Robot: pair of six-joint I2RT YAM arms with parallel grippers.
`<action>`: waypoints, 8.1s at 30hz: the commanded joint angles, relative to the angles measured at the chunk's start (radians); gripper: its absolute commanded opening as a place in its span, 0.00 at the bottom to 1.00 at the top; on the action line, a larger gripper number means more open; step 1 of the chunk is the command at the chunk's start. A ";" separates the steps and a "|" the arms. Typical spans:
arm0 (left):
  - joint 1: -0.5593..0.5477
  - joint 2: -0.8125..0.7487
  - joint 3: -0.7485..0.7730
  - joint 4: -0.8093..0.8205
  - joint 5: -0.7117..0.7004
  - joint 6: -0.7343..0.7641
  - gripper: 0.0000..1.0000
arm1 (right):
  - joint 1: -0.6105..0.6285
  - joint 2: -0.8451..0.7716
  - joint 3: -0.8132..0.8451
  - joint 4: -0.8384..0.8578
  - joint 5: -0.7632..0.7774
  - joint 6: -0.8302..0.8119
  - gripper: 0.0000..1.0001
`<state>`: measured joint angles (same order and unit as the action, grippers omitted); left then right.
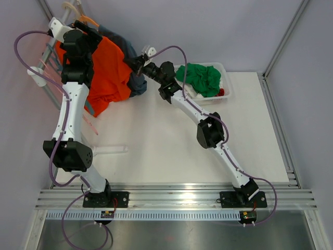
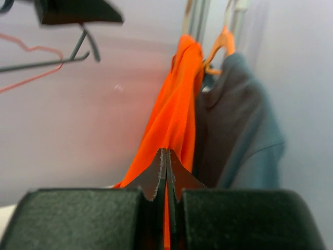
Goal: Remove the t-shirt from the hanger
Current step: Grab a hanger with a tshirt on it with the left arm, then pass the hanger from the left arm to the right
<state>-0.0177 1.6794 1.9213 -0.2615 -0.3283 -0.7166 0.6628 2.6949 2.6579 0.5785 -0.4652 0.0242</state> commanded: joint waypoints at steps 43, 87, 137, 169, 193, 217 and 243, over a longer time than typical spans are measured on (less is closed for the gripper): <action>0.016 0.092 0.139 -0.179 -0.060 0.100 0.40 | 0.176 -0.323 -0.374 -0.121 -0.128 -0.398 0.00; -0.073 0.111 0.229 0.128 -0.331 0.233 0.00 | 0.196 -0.606 -0.730 0.015 0.056 -0.521 1.00; -0.393 -0.050 -0.272 0.927 -0.647 0.970 0.00 | 0.146 -0.909 -1.009 0.066 0.163 -0.492 0.99; -0.429 -0.533 -0.406 0.044 -0.085 0.345 0.00 | -0.074 -1.287 -1.303 -0.043 0.329 -0.270 0.99; -0.429 -0.971 -0.670 -0.177 0.816 0.781 0.00 | -0.078 -1.520 -1.357 -0.471 -0.022 -0.260 0.98; -0.429 -1.060 -0.907 -0.007 0.960 0.746 0.00 | -0.078 -1.275 -1.080 -0.714 -0.500 -0.142 0.80; -0.429 -1.089 -0.952 0.071 0.930 0.668 0.00 | -0.080 -1.343 -1.257 -0.533 -0.592 -0.101 0.31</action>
<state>-0.4423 0.6090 0.9634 -0.3103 0.6029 -0.0288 0.5861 1.4029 1.4071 -0.0219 -1.0401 -0.0879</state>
